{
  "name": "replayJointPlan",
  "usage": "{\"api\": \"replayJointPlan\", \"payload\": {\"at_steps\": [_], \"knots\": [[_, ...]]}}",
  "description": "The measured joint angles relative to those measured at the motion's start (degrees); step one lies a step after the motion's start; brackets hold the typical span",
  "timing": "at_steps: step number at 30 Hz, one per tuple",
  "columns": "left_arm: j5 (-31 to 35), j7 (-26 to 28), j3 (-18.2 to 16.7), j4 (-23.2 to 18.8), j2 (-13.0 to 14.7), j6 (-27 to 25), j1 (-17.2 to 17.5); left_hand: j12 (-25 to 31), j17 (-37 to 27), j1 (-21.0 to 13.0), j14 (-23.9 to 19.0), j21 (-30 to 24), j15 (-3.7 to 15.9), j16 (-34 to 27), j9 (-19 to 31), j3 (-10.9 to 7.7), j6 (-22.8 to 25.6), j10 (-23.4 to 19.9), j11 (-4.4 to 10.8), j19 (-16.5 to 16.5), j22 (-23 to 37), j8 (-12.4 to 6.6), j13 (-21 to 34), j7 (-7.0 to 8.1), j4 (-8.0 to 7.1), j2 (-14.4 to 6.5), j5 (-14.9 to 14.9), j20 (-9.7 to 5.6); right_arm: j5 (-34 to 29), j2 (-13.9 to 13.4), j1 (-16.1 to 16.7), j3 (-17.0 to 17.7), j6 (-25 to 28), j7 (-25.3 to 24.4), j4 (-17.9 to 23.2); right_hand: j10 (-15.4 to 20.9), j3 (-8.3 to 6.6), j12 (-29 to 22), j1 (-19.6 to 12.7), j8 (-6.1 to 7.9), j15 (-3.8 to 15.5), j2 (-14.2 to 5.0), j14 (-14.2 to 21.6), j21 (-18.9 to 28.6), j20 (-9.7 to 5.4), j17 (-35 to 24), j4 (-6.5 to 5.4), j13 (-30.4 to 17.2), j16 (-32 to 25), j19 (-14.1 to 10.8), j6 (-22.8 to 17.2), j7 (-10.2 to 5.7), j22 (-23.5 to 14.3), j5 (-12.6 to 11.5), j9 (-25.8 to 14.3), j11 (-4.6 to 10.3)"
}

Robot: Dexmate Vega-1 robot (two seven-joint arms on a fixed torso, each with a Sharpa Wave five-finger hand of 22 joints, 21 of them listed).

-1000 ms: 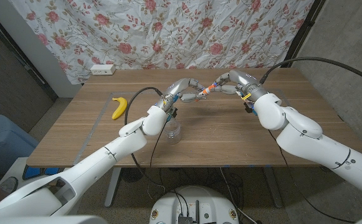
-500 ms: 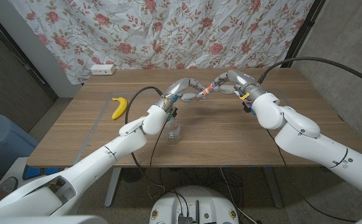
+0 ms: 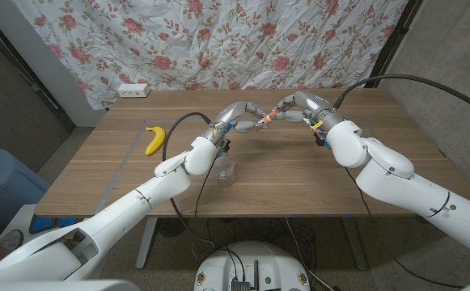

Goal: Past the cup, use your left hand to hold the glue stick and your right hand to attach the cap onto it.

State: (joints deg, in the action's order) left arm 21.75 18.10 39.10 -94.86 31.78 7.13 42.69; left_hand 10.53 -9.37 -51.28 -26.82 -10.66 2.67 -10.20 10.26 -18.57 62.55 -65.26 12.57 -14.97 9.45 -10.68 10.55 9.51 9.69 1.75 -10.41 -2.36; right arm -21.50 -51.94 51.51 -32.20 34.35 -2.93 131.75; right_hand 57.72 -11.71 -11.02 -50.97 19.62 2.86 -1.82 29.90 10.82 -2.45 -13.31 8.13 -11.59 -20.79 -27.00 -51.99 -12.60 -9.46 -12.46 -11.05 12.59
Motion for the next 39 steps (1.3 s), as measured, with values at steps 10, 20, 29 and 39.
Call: {"api": "replayJointPlan", "payload": {"at_steps": [10, 20, 29, 39], "knots": [[0.14, 0.35, -0.04, -0.49, -0.02, -0.11, 0.44, 0.12, 0.00, -0.75, 0.00, 0.00, 0.00, 0.00, 0.00, 0.05, 0.00, 0.21, -0.20, 0.00, 0.00, 0.00, -0.04, 0.00, 0.05, -0.76, 0.01, 0.00, 0.91, 0.07, 0.68, 0.32, -0.45, -0.55, -0.28, 0.00, 0.00, 0.00, 0.00, 0.00, 0.00, 0.00, 0.00, 0.00, 0.00, 0.00, 0.00, 0.00, 0.00, 0.00, 0.00, 0.00, 0.00, 0.00, 0.02, 0.00], [0.27, 0.51, -0.09, -0.94, -0.02, -0.42, 0.74, 0.12, 0.00, -0.75, 0.00, 0.00, 0.00, 0.00, 0.00, 0.05, 0.00, 0.21, -0.21, 0.00, 0.00, 0.00, -0.04, 0.00, 0.04, -0.76, 0.05, 0.00, 1.72, 0.09, 1.41, 0.89, -0.78, -1.45, -0.35, -1.44, 0.41, 0.23, 0.01, -1.23, -0.11, 0.01, -0.54, 0.00, 0.21, 0.18, 0.09, 0.15, 0.05, -0.21, 1.49, 0.02, 0.00, 0.00, -0.17, -0.01], [0.43, 0.61, -0.13, -1.43, 0.03, -0.73, 1.05, 0.11, 0.00, -0.75, 0.00, 0.00, 0.00, 0.00, 0.00, 0.05, 0.00, 0.21, -0.21, 0.00, 0.00, 0.00, -0.02, -0.01, 0.04, -0.76, 0.12, 0.00, 2.56, -0.41, 2.32, 1.77, -1.23, -2.15, -0.14, -5.80, 1.90, 0.66, 2.13, -3.81, -0.01, 2.13, -1.87, 0.00, 1.04, 0.71, -0.31, 0.03, 1.37, 0.62, 6.17, 0.09, 0.00, -0.33, -0.13, -0.17], [0.60, 0.81, -0.18, -1.94, 0.09, -1.11, 1.53, 0.09, 0.00, -0.75, 0.00, 0.00, 0.00, 0.00, 0.00, 0.05, 0.00, 0.21, -0.21, 0.00, 0.00, 0.00, 0.01, 0.00, 0.04, -0.76, 0.00, 0.00, 3.54, -1.26, 2.79, 2.56, -2.02, -2.39, 0.16, -9.86, 3.32, 0.66, 3.93, -5.88, -0.19, 3.93, -4.27, -0.23, 2.08, 0.80, -0.63, -0.02, 2.68, 1.66, 10.41, 0.31, 0.01, -1.61, -0.13, -0.22]]}}
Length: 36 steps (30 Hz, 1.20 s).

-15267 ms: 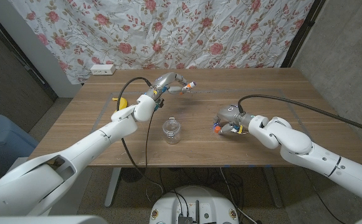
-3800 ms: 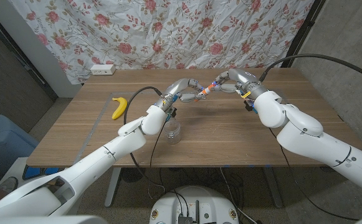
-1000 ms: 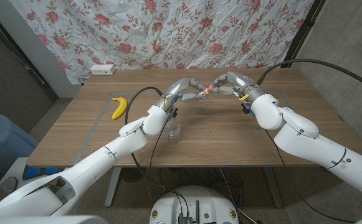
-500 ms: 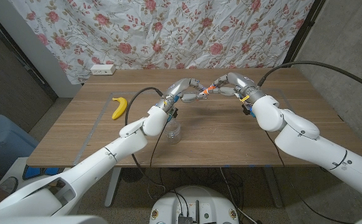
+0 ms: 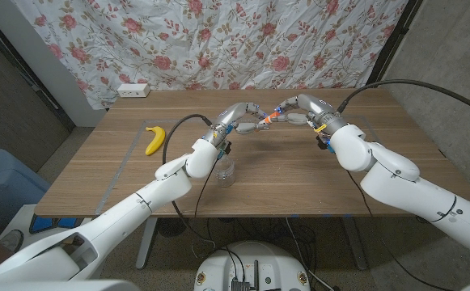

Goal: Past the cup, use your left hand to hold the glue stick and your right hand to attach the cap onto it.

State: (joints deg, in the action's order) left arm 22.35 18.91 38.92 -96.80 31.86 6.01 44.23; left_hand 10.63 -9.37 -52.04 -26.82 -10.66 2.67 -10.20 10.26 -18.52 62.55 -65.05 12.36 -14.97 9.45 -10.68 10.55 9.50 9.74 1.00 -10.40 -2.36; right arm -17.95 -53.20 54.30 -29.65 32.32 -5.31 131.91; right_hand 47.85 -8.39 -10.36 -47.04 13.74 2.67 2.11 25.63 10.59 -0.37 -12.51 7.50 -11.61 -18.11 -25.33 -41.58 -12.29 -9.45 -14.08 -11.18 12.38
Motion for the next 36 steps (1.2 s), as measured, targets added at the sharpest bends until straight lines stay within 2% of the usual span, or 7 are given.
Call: {"api": "replayJointPlan", "payload": {"at_steps": [7, 12, 21, 23, 28, 31, 36], "knots": [[0.08, 0.04, -0.01, -0.16, 0.02, -0.12, 0.11, -0.05, 0.00, 0.00, 0.00, 0.00, 0.00, 0.00, 0.00, 0.00, 0.00, 0.00, 0.00, 0.00, 0.00, 0.00, 0.00, 0.00, 0.00, 0.00, 0.00, 0.00, 0.76, -0.50, 0.05, 0.36, -0.69, 0.42, 0.01, -3.55, 1.13, 0.00, 1.31, -1.25, -0.11, 1.29, -1.99, 0.00, 0.61, 0.00, -0.64, 0.00, 1.05, 1.06, 3.03, 0.41, 0.00, -1.22, 0.16, -0.04], [0.10, 0.03, -0.01, -0.16, 0.04, -0.14, 0.10, -0.05, 0.00, 0.00, 0.00, 0.00, 0.00, 0.00, 0.00, 0.00, -0.01, 0.00, 0.00, 0.00, 0.00, 0.00, -0.01, -0.01, 0.00, 0.00, 0.00, 0.00, 1.43, -0.96, 0.02, 0.64, -1.30, 1.03, -0.11, -6.69, 2.41, 0.00, 3.96, -2.16, -0.11, 1.83, -3.68, -0.22, 1.51, -0.16, -1.44, 0.00, 1.97, 2.77, 5.82, 0.49, 0.00, -2.67, 0.27, -0.09], [0.10, -0.26, 0.03, 0.17, 0.03, -0.13, -0.38, -0.08, 0.00, 0.00, 0.00, 0.00, 0.00, 0.00, 0.00, 0.00, -0.02, 0.00, 0.00, 0.00, 0.00, 0.00, -0.04, -0.02, 0.00, 0.00, 0.01, 0.00, 2.82, -1.96, -0.07, 1.41, -2.58, 1.97, -0.41, -12.11, 4.17, 0.22, 6.82, -2.98, -0.19, 2.64, -7.46, -0.21, 2.41, -0.43, -2.42, -0.26, 3.36, 5.38, 11.36, 1.12, 0.00, -4.27, 0.53, -1.01], [0.10, -0.28, 0.04, 0.26, 0.03, -0.12, -0.45, -0.08, 0.00, 0.00, 0.00, 0.00, 0.00, 0.00, 0.00, 0.00, -0.03, 0.00, 0.00, 0.00, 0.00, 0.00, -0.04, -0.03, 0.00, 0.00, 0.01, 0.00, 3.12, -2.11, -0.07, 1.54, -2.84, 2.15, -0.50, -13.27, 4.78, 0.22, 7.69, -3.23, -0.32, 3.01, -8.42, -0.21, 2.75, -0.43, -2.55, -0.26, 3.84, 6.06, 13.13, 1.42, 0.00, -4.40, 0.53, -1.77], [0.08, -0.30, 0.04, 0.48, 0.01, -0.12, -0.59, -0.09, 0.00, 0.00, 0.00, 0.00, 0.00, 0.00, 0.00, 0.00, -0.11, 0.00, -0.01, 0.00, 0.00, 0.00, -0.05, -0.11, 0.00, 0.00, 0.02, 0.00, 4.14, -2.57, -0.11, 1.98, -3.69, 2.76, -0.81, -17.04, 6.01, 0.22, 9.94, -3.38, -1.83, 3.76, -11.07, -0.44, 3.35, -0.43, -3.31, -0.26, 4.83, 7.91, 16.74, 2.23, 0.00, -5.09, 0.53, -2.87], [0.07, -0.30, 0.03, 0.62, 0.01, -0.11, -0.61, -0.09, 0.00, 0.00, 0.00, 0.00, 0.00, 0.00, 0.00, 0.00, -0.11, 0.00, -0.01, 0.00, 0.00, 0.00, -0.05, -0.11, 0.00, 0.00, 0.05, 0.00, 4.89, -2.78, -0.19, 2.20, -4.10, 3.30, -0.97, -20.33, 7.12, 0.22, 10.75, -3.38, -2.93, 4.52, -13.48, -0.66, 3.76, -0.43, -3.59, -0.12, 5.78, 10.59, 19.17, 2.14, 0.00, -5.51, 0.52, -3.47], [-0.07, -0.20, -0.08, 0.96, -0.05, -0.05, -0.62, -0.01, 0.00, 0.00, 0.00, 0.00, 0.00, 0.00, 0.00, 0.00, -0.11, 0.01, -0.01, 0.00, 0.00, 0.00, -0.04, -0.11, 0.00, 0.00, 0.06, 0.00, 6.47, -3.06, -0.41, 2.64, -5.12, 4.09, -1.40, -25.05, 8.62, 0.22, 12.38, -3.59, -4.21, 4.23, -16.56, -0.66, 4.38, -0.43, -4.35, -0.10, 6.26, 13.83, 23.96, 2.48, 0.00, -5.88, 0.52, -4.32]]}}
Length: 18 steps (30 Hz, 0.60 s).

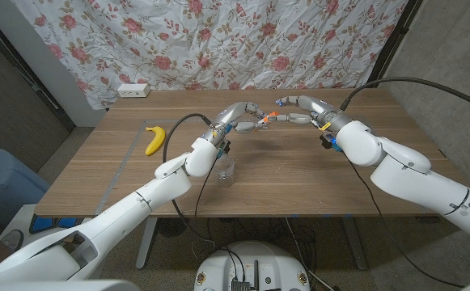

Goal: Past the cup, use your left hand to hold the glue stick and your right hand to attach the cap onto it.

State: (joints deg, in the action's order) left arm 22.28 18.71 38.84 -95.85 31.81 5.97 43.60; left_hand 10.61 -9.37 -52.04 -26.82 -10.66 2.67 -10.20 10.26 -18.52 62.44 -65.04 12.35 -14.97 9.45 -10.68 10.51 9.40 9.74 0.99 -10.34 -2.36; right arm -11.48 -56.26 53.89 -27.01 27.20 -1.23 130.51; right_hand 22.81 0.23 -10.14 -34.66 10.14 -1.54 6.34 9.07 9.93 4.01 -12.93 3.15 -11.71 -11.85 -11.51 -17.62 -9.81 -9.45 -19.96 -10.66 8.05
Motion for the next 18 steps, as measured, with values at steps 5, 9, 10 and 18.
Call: {"api": "replayJointPlan", "payload": {"at_steps": [5, 9, 10, 18], "knots": [[-0.21, 0.56, -0.11, 0.60, -0.14, 0.32, -0.12, 0.21, 0.00, 0.00, 0.00, 0.00, 0.00, 0.00, 0.00, 0.00, 0.00, -0.14, 0.14, 0.00, 0.00, 0.00, 0.02, 0.00, 0.00, 0.00, 0.06, 0.00, 1.37, -0.11, -0.34, 0.36, -1.74, 0.34, -1.22, -3.03, 0.87, 0.00, 2.10, 0.00, -0.38, -0.18, -2.06, 0.00, 0.22, -0.27, -0.87, 0.00, 0.21, 1.04, 2.75, 0.51, 0.00, 0.00, 0.00, -0.74], [-0.21, 0.56, -0.20, 1.06, -0.22, 0.32, -0.27, 0.21, 0.00, 0.00, -0.21, 0.00, 0.21, 0.00, 0.00, 0.00, 0.00, -0.15, 0.15, 0.00, 0.00, 0.00, 0.04, 0.00, 0.00, 0.00, -0.03, 0.00, 2.10, -0.11, -0.34, 0.36, -3.49, 0.18, -1.22, -4.63, 1.33, 0.00, 3.02, 0.00, -0.44, -1.09, -2.81, 0.29, 0.28, -0.49, -1.34, 0.05, 0.21, 1.09, 4.39, 0.71, 0.00, -0.43, 0.00, -0.99], [-0.35, 0.97, -0.22, 1.21, -0.24, 0.63, -0.35, 0.21, 0.00, 0.00, -0.21, 0.00, 0.21, 0.00, 0.00, 0.00, 0.00, -0.15, 0.15, 0.00, 0.00, 0.00, 0.04, 0.00, 0.00, 0.00, -0.06, 0.00, 2.30, 0.03, -0.39, 0.60, -4.28, -0.11, -2.36, -4.93, 1.37, 0.00, 3.45, 0.00, -0.28, -1.51, -2.96, 0.46, 0.17, -0.53, -1.38, 0.21, 0.21, 0.99, 4.87, 0.59, 0.00, -0.43, 0.00, -1.29], [-0.68, 1.19, -0.31, 2.14, -0.32, 0.97, -0.87, 0.20, 0.00, 0.00, -0.20, 0.00, 0.21, 0.00, 0.00, 0.00, 0.00, -0.14, 0.14, 0.00, 0.00, 0.00, 0.04, 0.00, 0.00, 0.00, -0.06, 0.00, 2.84, 0.60, 0.22, 1.24, -7.71, -2.14, -4.31, -7.51, 1.90, 0.00, 5.41, 0.00, 0.62, -2.14, -3.86, 0.90, -1.68, -0.53, -2.55, 0.31, 0.21, -0.45, 5.72, 0.42, 0.00, -0.43, 0.05, -0.75]]}}
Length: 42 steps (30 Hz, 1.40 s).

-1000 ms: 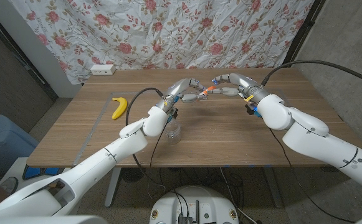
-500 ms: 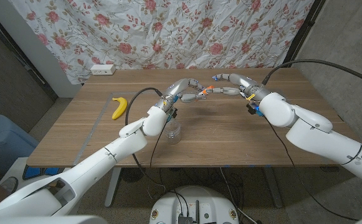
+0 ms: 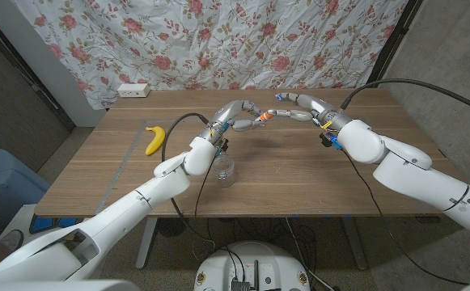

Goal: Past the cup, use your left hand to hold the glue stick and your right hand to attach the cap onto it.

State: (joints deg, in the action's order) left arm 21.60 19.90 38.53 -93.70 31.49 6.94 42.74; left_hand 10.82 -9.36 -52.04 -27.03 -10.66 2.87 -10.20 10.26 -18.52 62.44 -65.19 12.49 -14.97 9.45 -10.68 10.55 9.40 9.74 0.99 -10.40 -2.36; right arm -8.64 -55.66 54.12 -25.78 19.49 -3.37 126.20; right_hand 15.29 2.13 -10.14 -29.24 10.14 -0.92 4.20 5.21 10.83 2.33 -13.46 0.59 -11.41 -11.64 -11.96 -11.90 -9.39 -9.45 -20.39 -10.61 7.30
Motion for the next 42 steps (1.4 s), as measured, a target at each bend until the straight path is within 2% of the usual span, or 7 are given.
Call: {"api": "replayJointPlan", "payload": {"at_steps": [3, 8, 12, 16, 27, 34, 42], "knots": [[-0.26, 0.00, -0.01, 0.45, -0.09, 0.11, -0.30, 0.00, 0.00, 0.00, 0.00, 0.00, 0.00, 0.00, 0.00, 0.00, 0.00, 0.00, 0.00, 0.00, 0.00, 0.00, 0.00, 0.00, 0.00, 0.00, 0.00, 0.00, 0.00, 0.25, 0.44, 0.28, -1.13, -0.91, -0.59, -0.61, 0.13, 0.00, 0.67, 0.00, 0.44, -0.67, -0.38, 0.00, -0.63, 0.00, -0.61, 0.21, 0.00, -0.63, 1.09, 0.27, 0.00, 0.00, 0.23, 0.16], [-0.57, -0.21, -0.01, 1.24, -0.27, 0.34, -0.87, -0.01, 0.00, 0.00, -0.11, 0.00, -0.11, 0.00, 0.00, 0.00, 0.00, 0.01, -0.01, 0.00, 0.00, 0.00, -0.01, 0.00, 0.00, 0.00, 0.00, 0.00, -0.40, 0.71, 0.97, 0.50, -2.14, -2.15, -1.26, -0.99, 0.13, 0.00, 1.20, 0.00, 0.83, -1.20, -0.39, 0.00, -1.25, 0.00, -0.61, 0.25, 0.00, -1.25, 1.40, 0.59, 0.00, 0.00, 0.23, -0.23], [-0.86, -0.38, 0.09, 2.08, -0.52, 0.58, -1.45, -0.01, 0.00, 0.00, -0.11, 0.00, -0.11, 0.00, 0.00, 0.00, 0.00, 0.01, -0.01, 0.00, 0.00, 0.00, -0.02, 0.00, 0.00, 0.00, 0.00, 0.00, -1.16, 1.16, 1.34, 0.53, -2.64, -3.17, -1.65, -1.99, 0.13, 0.00, 1.76, 0.00, 1.14, -1.75, -0.70, 0.00, -1.22, 0.00, -1.09, 0.24, 0.00, -1.23, 1.40, 0.59, 0.00, 0.00, 0.22, 0.17], [-1.06, -0.53, 0.26, 2.66, -0.72, 0.77, -1.86, -0.02, 0.00, 0.00, -0.11, 0.00, -0.11, 0.00, 0.00, 0.00, 0.00, 0.01, -0.02, 0.00, 0.00, 0.00, -0.03, 0.00, 0.00, 0.00, 0.01, 0.00, -1.98, 1.70, 1.77, 0.54, -3.04, -4.38, -1.96, -2.65, 0.44, 0.00, 2.56, 0.00, 1.34, -1.35, -1.35, 0.00, -1.20, 0.01, -1.40, 0.49, 0.00, -1.21, 1.70, 0.89, 0.00, 0.00, 0.22, 0.37], [-1.54, -0.64, 0.42, 3.41, -0.97, 0.79, -2.46, -0.05, 0.00, 0.00, -0.11, 0.00, -0.11, 0.00, 0.00, 0.00, 0.00, 0.02, -0.02, 0.00, 0.00, 0.00, -0.05, 0.00, 0.00, 0.00, 0.05, 0.00, -4.34, 2.95, 3.58, 0.78, -3.42, -7.71, -2.10, -3.04, 0.45, 0.00, 5.34, 0.27, 1.12, -4.13, -2.15, -0.30, 0.02, -0.26, -2.98, 0.67, 0.00, 0.06, 1.48, 1.11, 0.00, 0.41, 0.22, 0.59], [-1.74, -0.51, 0.42, 3.39, -0.97, 0.26, -2.46, -0.17, 0.00, 0.00, -0.11, 0.00, -0.11, 0.00, 0.00, 0.00, 0.00, 0.02, -0.02, 0.00, 0.00, 0.00, -0.03, 0.00, 0.00, 0.00, 0.12, 0.00, -6.05, 3.79, 5.03, 1.02, -3.44, -10.16, -1.87, -2.99, 0.25, -0.25, 6.02, 0.68, 1.43, -4.82, -2.87, -0.46, 0.53, -0.26, -3.66, 0.75, -0.01, 1.16, 1.02, 1.57, 0.00, 0.90, 0.21, 0.59], [-1.83, -0.19, 0.35, 2.88, -0.96, -0.44, -2.26, -0.18, 0.00, 0.00, -0.11, 0.00, -0.11, 0.00, 0.00, 0.00, 0.00, -0.10, 0.10, 0.00, 0.00, 0.00, 0.00, 0.00, 0.00, 0.00, 0.11, 0.00, -7.82, 4.82, 6.87, 1.10, -3.46, -12.51, -1.65, -2.48, 0.05, -0.49, 6.69, 0.93, 1.75, -5.48, -2.75, -0.45, 1.07, -0.26, -3.86, 0.75, -0.27, 1.04, 0.34, 1.60, 0.00, 1.33, 0.49, 0.69]]}}
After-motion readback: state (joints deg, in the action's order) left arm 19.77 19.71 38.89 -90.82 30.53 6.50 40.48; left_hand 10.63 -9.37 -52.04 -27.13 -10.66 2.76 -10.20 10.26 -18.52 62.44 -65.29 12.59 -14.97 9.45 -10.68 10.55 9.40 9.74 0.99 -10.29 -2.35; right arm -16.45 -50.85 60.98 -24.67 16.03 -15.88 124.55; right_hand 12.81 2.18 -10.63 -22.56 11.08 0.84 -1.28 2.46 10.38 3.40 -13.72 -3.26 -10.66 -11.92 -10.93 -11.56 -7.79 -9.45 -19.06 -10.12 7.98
